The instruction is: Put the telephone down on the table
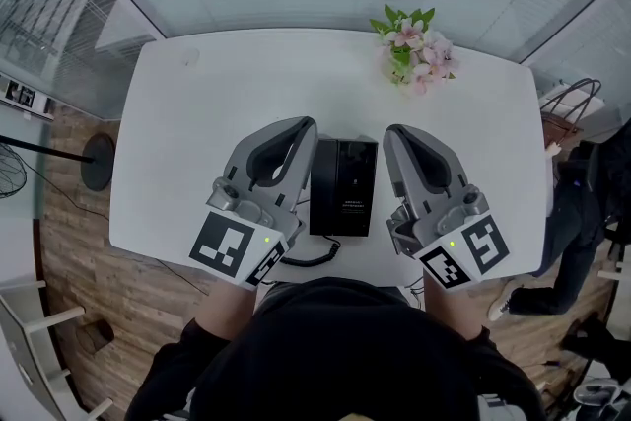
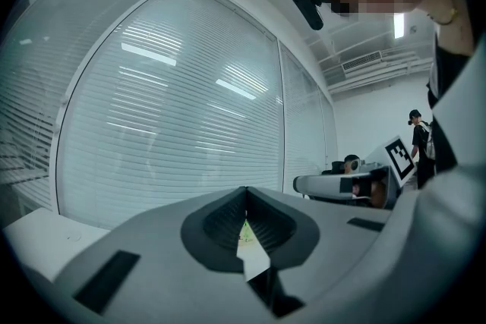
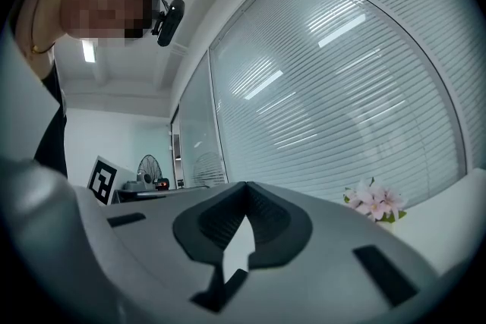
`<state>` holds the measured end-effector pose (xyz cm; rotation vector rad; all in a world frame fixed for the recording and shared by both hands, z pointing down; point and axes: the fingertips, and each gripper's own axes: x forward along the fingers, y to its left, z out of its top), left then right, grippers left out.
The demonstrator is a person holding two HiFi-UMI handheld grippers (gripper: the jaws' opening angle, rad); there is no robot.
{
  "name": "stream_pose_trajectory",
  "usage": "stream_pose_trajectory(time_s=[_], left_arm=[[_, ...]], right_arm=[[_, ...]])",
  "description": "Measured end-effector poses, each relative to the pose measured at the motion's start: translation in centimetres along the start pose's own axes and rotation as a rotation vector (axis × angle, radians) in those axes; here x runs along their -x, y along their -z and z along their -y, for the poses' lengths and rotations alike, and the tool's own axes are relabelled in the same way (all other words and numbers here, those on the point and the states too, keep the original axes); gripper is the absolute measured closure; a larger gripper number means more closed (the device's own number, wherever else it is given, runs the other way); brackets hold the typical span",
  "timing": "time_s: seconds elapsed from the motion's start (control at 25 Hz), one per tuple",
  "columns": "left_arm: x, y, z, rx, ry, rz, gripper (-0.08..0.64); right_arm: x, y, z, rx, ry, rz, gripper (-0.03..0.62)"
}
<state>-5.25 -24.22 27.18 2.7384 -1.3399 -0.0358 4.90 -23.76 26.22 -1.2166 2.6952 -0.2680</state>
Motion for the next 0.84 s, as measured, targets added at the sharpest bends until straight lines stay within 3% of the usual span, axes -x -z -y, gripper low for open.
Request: stream_pose_trajectory(time_s=[0.84], left_arm=[[-0.09,-0.01,0.3,-0.006,0.007,0.003,0.546]], right_arm=[[0.26,-0.38,0.01,0.011,0.005,0.011,0.588]])
